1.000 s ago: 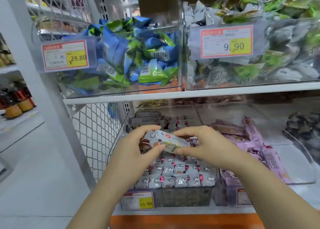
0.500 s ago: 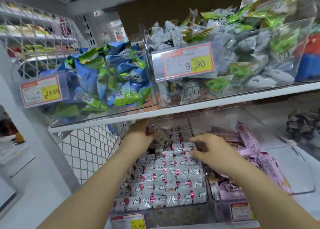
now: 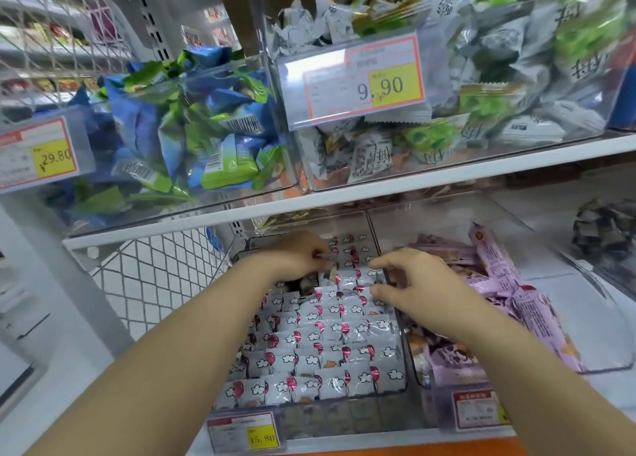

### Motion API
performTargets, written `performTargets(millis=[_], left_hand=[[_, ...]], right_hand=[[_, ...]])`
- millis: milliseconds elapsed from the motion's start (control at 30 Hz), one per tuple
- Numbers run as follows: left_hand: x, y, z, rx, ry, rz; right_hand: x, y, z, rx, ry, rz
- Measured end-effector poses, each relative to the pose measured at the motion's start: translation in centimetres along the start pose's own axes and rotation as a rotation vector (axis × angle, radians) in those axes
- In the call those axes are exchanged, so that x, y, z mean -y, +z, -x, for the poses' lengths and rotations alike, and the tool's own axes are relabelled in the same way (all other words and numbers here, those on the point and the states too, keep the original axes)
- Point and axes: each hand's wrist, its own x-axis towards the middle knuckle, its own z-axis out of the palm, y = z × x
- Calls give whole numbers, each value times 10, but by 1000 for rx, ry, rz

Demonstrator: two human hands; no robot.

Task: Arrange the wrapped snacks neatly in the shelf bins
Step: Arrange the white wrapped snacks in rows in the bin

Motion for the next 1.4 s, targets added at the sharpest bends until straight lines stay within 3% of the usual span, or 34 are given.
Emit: performTargets(millis=[100, 300, 567, 633, 767, 933, 1400], left_hand=[[4, 8, 3, 115, 34, -51], [16, 5, 5, 5, -18, 30], [13, 10, -1, 88, 35, -16], [18, 3, 4, 44, 29, 30], [42, -4, 11, -203, -33, 139], [57, 4, 15, -260, -130, 29], [67, 7, 9, -121, -163, 40]], right_hand=[[-2, 0, 0, -4, -4, -11], [0, 0, -1, -3, 7, -9], [0, 2, -4, -25, -10, 36], [-1, 3, -3, -23, -14, 29], [-3, 4, -4, -22, -21, 25], [-2, 4, -4, -26, -25, 40], [-6, 7, -5, -45, -36, 15]])
